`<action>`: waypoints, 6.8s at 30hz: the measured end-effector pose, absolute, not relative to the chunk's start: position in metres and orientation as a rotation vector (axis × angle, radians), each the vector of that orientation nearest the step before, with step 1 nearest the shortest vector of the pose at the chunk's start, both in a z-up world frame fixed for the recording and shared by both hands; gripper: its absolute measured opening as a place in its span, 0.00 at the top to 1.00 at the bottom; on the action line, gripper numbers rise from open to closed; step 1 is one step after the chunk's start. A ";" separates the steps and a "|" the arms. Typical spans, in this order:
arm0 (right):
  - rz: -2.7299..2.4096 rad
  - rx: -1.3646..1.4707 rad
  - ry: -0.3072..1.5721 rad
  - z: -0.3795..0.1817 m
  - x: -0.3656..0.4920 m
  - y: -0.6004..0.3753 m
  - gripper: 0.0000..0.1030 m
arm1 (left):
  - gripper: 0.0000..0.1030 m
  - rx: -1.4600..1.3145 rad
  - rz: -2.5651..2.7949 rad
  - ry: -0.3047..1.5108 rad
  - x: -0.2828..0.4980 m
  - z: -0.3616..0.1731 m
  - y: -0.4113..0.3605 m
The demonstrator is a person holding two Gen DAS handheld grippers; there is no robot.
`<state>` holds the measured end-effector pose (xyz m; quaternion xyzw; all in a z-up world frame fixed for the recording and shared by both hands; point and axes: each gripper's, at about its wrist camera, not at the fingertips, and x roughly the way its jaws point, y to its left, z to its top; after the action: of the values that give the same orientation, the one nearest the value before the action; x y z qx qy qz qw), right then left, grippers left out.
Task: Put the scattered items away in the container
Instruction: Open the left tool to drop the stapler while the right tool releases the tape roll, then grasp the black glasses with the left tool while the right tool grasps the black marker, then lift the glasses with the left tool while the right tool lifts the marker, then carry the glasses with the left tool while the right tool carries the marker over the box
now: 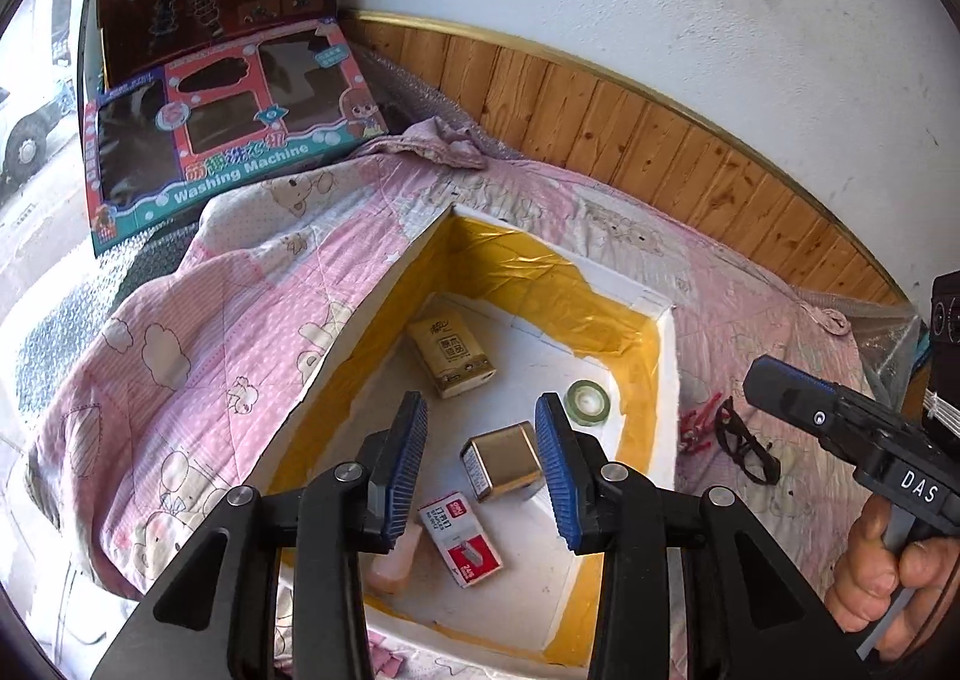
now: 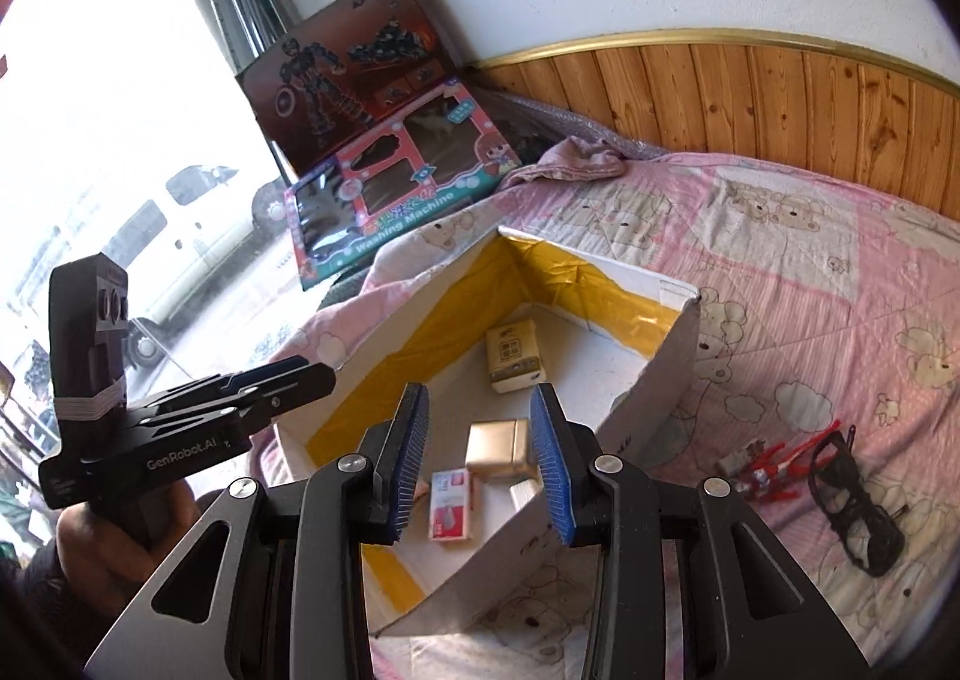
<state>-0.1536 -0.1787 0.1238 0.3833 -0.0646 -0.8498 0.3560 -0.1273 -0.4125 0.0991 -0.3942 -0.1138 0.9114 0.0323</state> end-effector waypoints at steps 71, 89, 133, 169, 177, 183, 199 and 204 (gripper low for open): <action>-2.213 1.514 -0.471 -0.059 -0.137 0.036 0.76 | 0.84 -1.551 2.230 -0.061 -0.262 -0.055 -0.110; -2.290 1.479 -0.316 -0.050 -0.138 0.015 0.87 | 0.87 -1.442 2.273 -0.296 -0.255 -0.023 -0.146; -2.347 1.424 -0.460 -0.015 -0.055 0.021 0.87 | 0.87 -1.410 2.394 0.014 -0.076 0.025 -0.174; -2.330 1.330 -0.293 0.027 -0.008 -0.056 0.87 | 0.87 -1.221 2.518 -0.051 -0.023 0.091 -0.243; -2.334 1.264 -0.252 0.053 -0.007 -0.076 0.87 | 0.87 -1.188 2.542 -0.110 -0.017 0.104 -0.265; -2.332 1.223 -0.231 0.069 -0.008 -0.089 0.87 | 0.87 -1.169 2.564 -0.160 -0.015 0.112 -0.286; -2.334 1.150 -0.152 0.101 -0.014 -0.125 0.87 | 0.87 -1.121 2.637 -0.289 -0.016 0.124 -0.347; -2.329 1.131 -0.138 0.109 -0.018 -0.136 0.87 | 0.87 -1.114 2.660 -0.320 -0.019 0.126 -0.365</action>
<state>-0.0179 -0.1361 0.1086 0.4200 -0.0513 -0.8647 0.2709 -0.0189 -0.3654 0.1255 -0.3811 -0.1096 0.9102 0.1197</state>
